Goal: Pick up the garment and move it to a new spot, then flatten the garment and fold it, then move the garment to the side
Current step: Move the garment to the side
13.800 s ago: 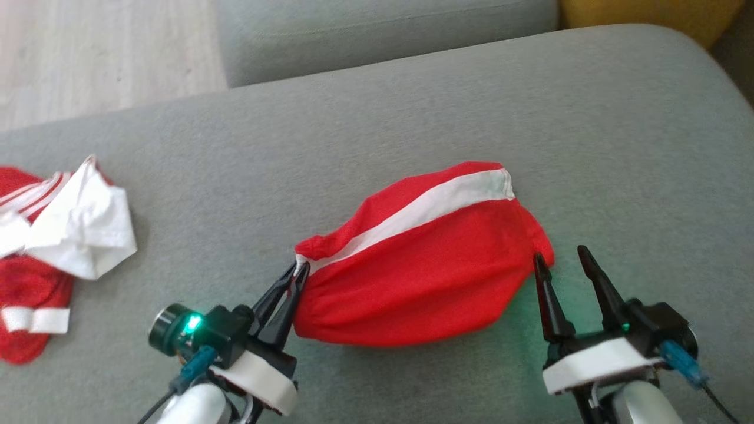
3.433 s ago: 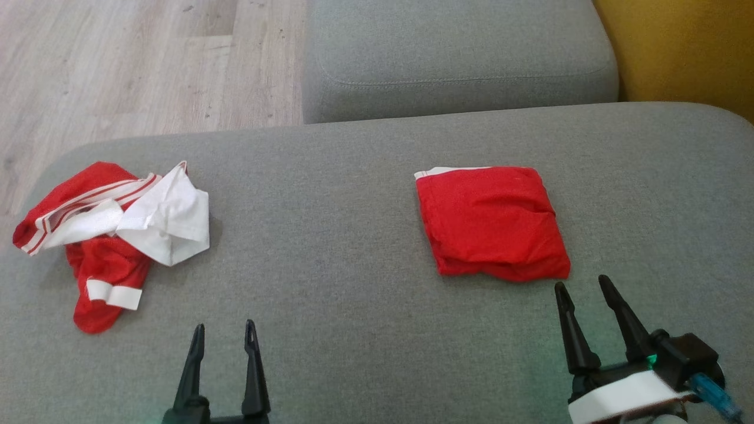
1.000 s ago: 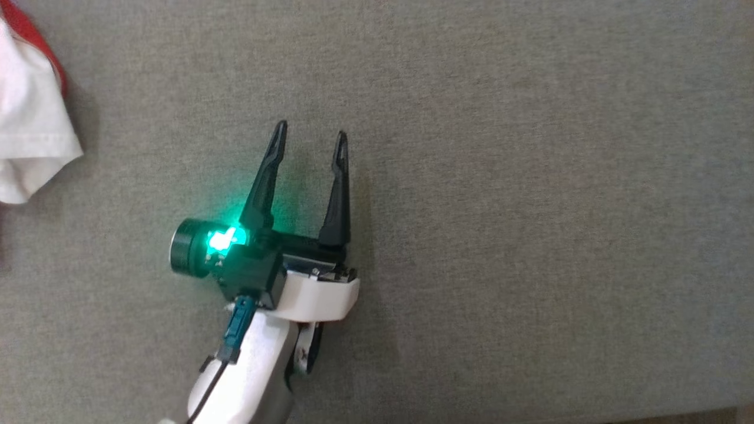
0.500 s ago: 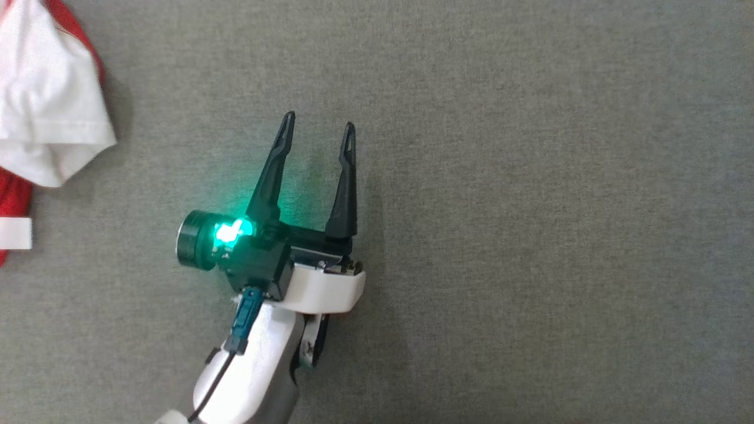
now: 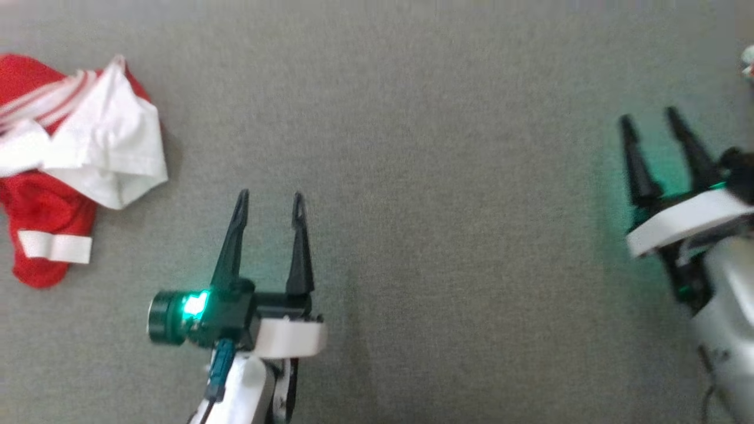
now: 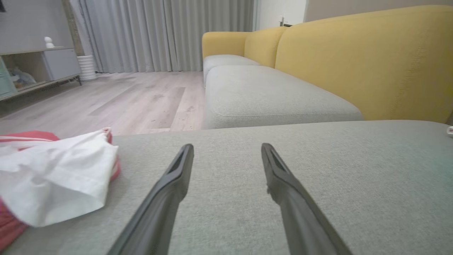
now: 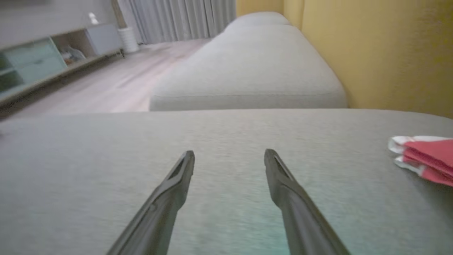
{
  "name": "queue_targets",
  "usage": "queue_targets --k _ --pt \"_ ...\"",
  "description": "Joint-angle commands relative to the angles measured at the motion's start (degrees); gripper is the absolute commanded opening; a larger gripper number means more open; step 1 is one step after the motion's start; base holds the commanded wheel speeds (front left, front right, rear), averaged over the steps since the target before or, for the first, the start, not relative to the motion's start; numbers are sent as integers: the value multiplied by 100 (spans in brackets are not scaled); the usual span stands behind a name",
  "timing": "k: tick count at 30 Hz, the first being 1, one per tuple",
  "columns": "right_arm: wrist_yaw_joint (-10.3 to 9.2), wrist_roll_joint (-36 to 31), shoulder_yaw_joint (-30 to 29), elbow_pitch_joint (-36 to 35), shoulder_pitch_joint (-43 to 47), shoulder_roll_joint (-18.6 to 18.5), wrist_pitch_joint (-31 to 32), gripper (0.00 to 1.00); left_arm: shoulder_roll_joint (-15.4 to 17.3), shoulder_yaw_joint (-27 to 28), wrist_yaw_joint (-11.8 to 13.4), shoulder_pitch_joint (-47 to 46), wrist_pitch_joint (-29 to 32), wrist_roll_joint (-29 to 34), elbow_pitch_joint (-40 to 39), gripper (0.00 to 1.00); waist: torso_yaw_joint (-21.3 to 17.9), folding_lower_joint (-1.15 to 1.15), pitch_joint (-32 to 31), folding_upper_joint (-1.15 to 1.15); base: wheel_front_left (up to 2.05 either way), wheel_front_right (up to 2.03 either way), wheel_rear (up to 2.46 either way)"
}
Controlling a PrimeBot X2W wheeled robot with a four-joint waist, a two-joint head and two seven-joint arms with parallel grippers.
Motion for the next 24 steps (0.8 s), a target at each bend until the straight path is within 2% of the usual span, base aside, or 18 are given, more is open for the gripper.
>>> queue_targets --k 1,4,11,16,24 --pt "-4 -107 -10 -445 252 115 -76 100 41 278 25 152 -24 43 -145 100 -5 1 -541 0 0 0 0" --pt "-4 -188 -184 -1045 730 565 -77 100 40 480 47 416 -24 40 -186 100 -20 1 -928 0 0 0 0" --pt "-4 -915 -582 -2075 1919 1304 -78 100 43 822 45 1098 -24 160 -489 100 -113 1 -1588 0 0 0 0" --pt "-4 -1433 -585 -2226 2607 1527 -78 100 41 914 -77 1577 -24 227 -616 100 -161 1 -1893 0 0 0 0" --pt "-4 -1714 -663 -2111 3095 1693 -78 100 38 1076 -119 1882 -24 238 -388 100 -172 1 -2144 0 0 0 0"
